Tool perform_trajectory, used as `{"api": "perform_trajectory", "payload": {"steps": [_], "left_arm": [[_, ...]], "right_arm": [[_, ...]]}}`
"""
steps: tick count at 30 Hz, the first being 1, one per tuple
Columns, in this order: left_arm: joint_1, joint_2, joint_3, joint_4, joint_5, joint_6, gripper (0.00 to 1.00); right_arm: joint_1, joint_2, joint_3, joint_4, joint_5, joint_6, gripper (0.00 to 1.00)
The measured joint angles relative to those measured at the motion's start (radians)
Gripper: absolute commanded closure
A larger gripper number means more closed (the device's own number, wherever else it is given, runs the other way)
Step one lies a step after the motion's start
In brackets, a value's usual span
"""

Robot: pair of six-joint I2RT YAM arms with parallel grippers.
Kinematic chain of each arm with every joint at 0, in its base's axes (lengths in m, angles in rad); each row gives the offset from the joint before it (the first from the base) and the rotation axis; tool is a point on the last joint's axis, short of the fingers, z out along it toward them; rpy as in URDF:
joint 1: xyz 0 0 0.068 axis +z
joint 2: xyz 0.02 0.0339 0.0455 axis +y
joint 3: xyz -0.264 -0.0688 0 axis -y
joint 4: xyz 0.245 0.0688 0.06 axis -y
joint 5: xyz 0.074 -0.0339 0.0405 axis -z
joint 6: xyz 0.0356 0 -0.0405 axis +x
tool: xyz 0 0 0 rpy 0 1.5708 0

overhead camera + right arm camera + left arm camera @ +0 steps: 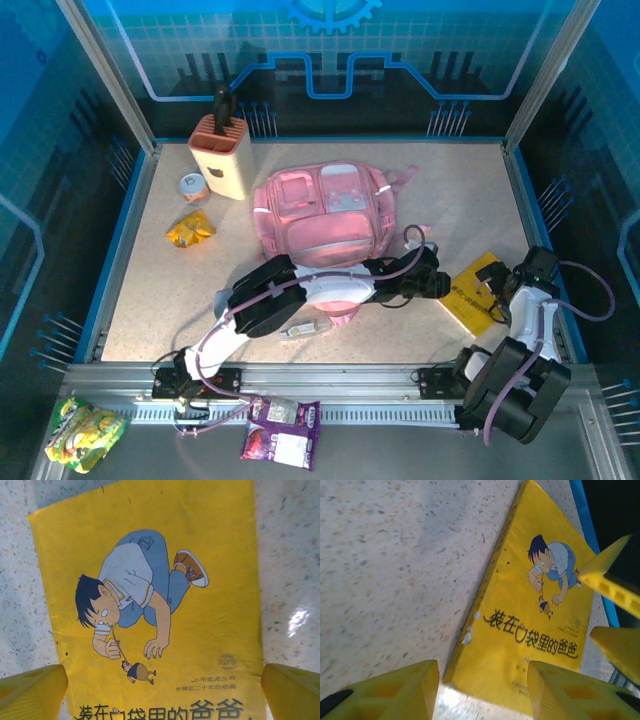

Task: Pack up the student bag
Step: Move the book to the middle-right of the table.

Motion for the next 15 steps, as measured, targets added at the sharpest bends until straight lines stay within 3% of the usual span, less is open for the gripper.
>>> {"api": "perform_trajectory", "payload": {"steps": [7, 15], "left_arm": [[0.0, 0.105, 0.145, -0.061, 0.074, -0.005, 0.49], [0.0, 0.109, 0.152, -0.101, 0.099, -0.049, 0.5]], "right_arm": [[-0.004, 0.076, 0.001, 0.035, -0.029, -0.001, 0.0], [0.029, 0.127, 0.03, 0.091, -0.077, -0.013, 0.0]]}}
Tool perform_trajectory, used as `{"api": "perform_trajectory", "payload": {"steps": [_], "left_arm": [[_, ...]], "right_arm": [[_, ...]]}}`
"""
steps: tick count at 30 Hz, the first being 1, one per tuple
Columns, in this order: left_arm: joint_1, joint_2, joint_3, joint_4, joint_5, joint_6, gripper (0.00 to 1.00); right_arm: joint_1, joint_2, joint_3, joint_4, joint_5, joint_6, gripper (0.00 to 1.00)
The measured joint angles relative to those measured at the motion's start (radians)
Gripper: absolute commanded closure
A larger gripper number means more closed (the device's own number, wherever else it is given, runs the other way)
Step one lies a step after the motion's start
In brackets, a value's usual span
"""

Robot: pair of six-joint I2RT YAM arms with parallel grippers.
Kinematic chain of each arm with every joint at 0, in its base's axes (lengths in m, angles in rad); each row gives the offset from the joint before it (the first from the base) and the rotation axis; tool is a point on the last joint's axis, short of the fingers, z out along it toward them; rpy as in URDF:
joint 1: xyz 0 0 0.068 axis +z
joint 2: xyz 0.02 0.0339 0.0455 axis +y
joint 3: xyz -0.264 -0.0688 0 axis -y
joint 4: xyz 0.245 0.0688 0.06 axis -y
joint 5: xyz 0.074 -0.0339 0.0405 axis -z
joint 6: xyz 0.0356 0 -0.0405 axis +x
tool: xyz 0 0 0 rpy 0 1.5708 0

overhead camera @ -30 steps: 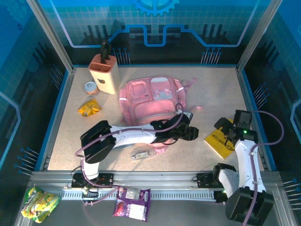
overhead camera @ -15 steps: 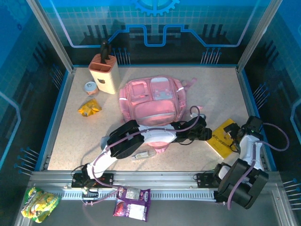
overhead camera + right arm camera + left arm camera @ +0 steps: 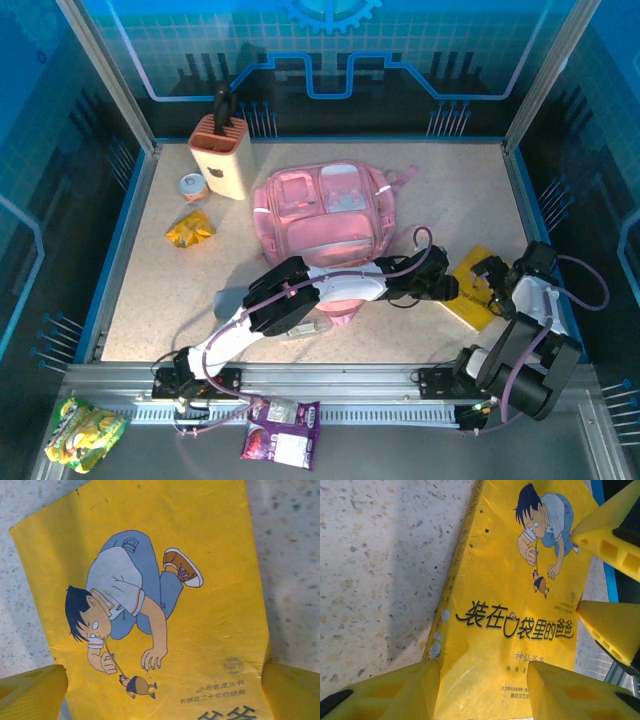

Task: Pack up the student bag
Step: Move the book to the middle-right of the table.

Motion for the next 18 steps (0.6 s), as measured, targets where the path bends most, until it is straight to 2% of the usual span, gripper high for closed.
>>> {"api": "perform_trajectory", "payload": {"steps": [3, 7, 13, 18], "left_arm": [[-0.007, -0.032, -0.047, -0.005, -0.006, -0.015, 0.5], [-0.035, -0.142, -0.214, 0.008, -0.022, -0.051, 0.5], [-0.083, -0.287, -0.471, 0.056, -0.068, -0.12, 0.5], [-0.085, -0.372, -0.589, 0.083, -0.133, -0.164, 0.5]], "right_arm": [[0.062, 0.008, 0.006, 0.01, -0.031, -0.003, 0.0], [0.166, 0.031, 0.022, 0.008, -0.098, -0.008, 0.0], [0.259, 0.046, 0.032, -0.006, -0.14, -0.023, 0.0], [0.351, 0.029, 0.032, -0.037, -0.168, -0.023, 0.0]]}}
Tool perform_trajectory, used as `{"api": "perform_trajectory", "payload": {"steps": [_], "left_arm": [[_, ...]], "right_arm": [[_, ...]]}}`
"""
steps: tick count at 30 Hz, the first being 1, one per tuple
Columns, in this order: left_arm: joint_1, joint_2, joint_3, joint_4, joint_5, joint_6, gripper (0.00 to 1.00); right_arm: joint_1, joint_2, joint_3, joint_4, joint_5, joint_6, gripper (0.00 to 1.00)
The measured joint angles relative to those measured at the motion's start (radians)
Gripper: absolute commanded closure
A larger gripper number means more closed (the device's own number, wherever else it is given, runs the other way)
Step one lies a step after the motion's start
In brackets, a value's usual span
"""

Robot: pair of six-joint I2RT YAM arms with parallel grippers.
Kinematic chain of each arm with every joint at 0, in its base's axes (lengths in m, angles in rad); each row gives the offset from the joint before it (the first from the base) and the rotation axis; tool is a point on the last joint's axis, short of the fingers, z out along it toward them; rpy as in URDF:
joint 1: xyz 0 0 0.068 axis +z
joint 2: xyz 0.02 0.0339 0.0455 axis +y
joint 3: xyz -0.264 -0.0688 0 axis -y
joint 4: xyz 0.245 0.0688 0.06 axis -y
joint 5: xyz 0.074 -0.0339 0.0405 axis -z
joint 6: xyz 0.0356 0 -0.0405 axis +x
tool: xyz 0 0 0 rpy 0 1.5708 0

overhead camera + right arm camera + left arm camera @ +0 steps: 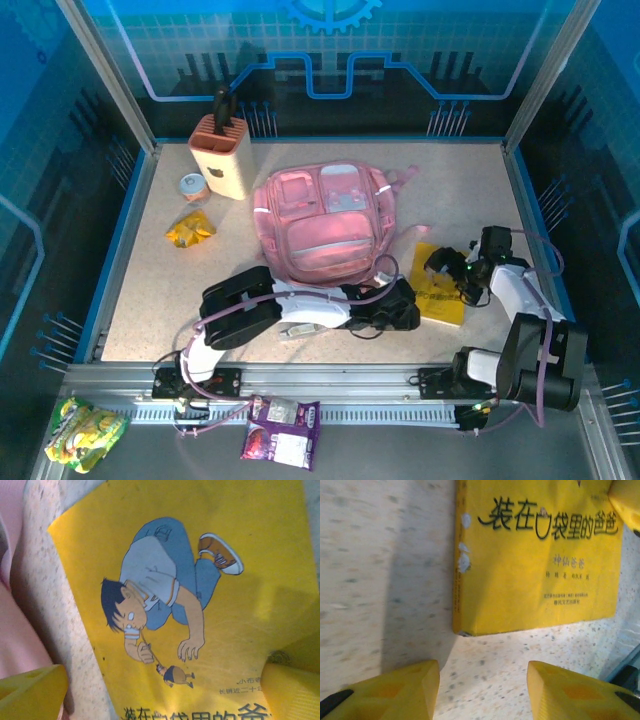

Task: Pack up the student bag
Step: Move the book to the middle-right of the table.

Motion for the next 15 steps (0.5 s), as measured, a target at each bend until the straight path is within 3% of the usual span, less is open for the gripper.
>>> {"api": "perform_trajectory", "payload": {"steps": [7, 15], "left_arm": [[0.006, -0.023, 0.019, -0.023, -0.087, 0.007, 0.48], [0.033, 0.002, 0.159, -0.051, -0.111, 0.01, 0.47]], "right_arm": [[-0.036, -0.044, 0.005, -0.06, 0.012, -0.012, 0.0], [-0.093, -0.026, 0.008, -0.068, 0.057, -0.031, 0.0]]}}
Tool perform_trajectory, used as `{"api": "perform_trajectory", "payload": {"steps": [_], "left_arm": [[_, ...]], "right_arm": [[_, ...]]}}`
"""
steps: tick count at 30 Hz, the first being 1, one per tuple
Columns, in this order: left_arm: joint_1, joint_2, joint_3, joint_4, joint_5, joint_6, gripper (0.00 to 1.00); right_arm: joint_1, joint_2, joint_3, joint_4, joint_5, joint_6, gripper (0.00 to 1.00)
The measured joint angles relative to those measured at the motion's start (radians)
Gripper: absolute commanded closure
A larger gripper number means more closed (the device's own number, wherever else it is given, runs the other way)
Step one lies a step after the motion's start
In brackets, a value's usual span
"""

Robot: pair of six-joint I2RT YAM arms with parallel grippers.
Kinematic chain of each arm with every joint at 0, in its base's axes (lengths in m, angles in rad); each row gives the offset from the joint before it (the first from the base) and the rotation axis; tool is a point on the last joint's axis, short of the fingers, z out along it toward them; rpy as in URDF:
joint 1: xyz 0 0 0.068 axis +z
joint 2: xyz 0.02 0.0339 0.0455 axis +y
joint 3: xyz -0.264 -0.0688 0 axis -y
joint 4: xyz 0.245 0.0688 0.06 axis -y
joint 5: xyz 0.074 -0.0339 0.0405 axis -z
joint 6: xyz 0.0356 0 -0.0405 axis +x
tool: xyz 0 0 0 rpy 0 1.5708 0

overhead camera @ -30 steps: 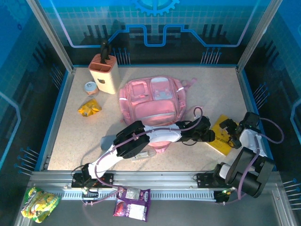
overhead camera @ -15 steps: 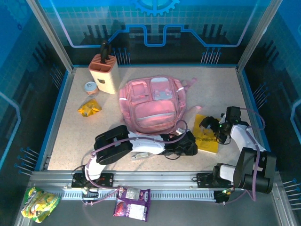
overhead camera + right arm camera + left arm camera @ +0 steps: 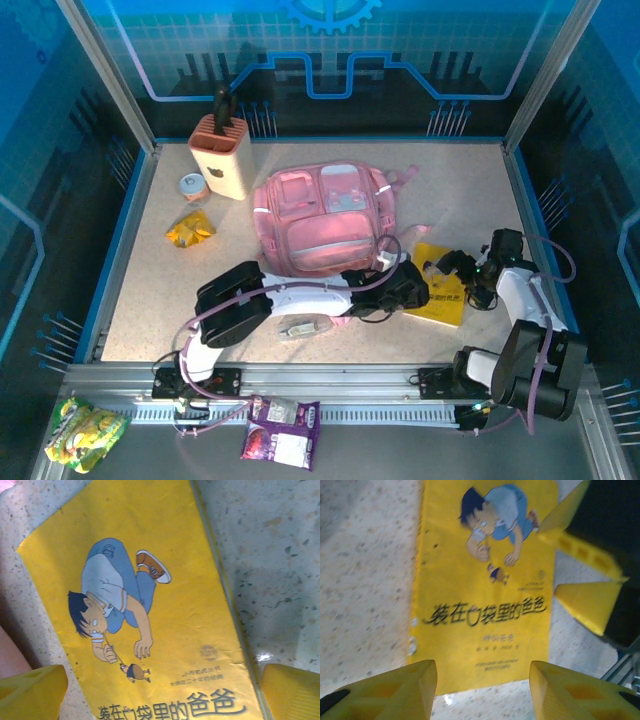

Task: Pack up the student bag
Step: Move the book to the middle-right of the table, then pick up the book from the middle-right of the table.

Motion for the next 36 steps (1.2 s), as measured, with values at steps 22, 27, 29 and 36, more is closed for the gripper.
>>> {"api": "perform_trajectory", "payload": {"steps": [22, 27, 29, 36], "left_arm": [[0.069, 0.096, 0.022, -0.035, 0.002, 0.0, 0.48], [0.069, 0.096, 0.017, -0.035, 0.002, 0.0, 0.47], [0.069, 0.096, 0.016, -0.035, 0.002, 0.0, 0.47], [0.069, 0.098, 0.017, -0.035, 0.013, 0.01, 0.48]], "right_arm": [[0.07, -0.04, -0.036, -0.055, -0.075, -0.01, 0.1], [0.07, -0.028, -0.036, -0.06, -0.068, -0.006, 0.09], [0.071, -0.014, -0.036, -0.06, -0.061, -0.005, 0.07], [0.103, 0.016, -0.036, -0.059, -0.045, -0.002, 0.07]]}}
